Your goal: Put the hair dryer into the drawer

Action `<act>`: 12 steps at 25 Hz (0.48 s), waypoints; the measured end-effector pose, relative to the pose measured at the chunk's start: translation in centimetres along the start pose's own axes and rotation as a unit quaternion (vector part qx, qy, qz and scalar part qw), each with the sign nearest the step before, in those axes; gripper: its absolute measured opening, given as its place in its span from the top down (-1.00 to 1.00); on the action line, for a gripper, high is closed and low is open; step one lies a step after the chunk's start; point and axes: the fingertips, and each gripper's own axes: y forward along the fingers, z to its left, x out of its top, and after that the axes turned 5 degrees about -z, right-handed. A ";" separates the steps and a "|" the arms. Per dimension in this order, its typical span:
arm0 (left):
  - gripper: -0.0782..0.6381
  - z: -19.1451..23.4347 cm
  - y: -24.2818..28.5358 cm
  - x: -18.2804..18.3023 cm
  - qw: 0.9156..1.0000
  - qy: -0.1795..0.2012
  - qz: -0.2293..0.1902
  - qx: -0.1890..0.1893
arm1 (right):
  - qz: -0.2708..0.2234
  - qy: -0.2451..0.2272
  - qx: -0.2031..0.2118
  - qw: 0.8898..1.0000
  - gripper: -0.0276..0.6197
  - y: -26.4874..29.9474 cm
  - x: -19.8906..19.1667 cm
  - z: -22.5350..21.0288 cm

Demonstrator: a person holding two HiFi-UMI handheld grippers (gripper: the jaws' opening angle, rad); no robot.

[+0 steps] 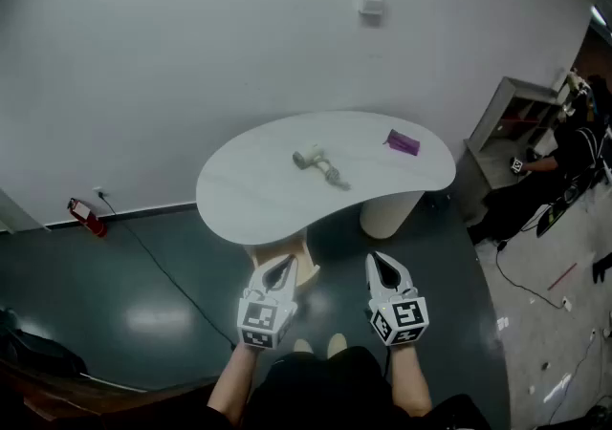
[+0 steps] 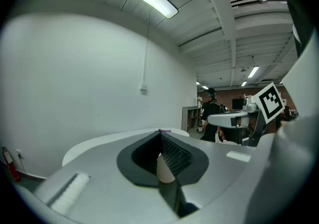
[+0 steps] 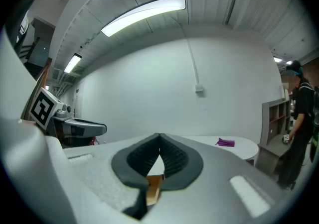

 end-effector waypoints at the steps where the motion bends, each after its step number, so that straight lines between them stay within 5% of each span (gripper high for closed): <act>1: 0.77 0.0 0.0 0.1 1.000 0.000 0.000 0.000 | 0.001 0.000 0.000 1.000 0.91 0.0 0.0 0.0; 12: 0.77 0.4 1.2 0.0 1.000 -0.007 -0.007 -0.007 | -0.006 0.014 -0.008 1.000 0.91 0.8 0.0 -0.5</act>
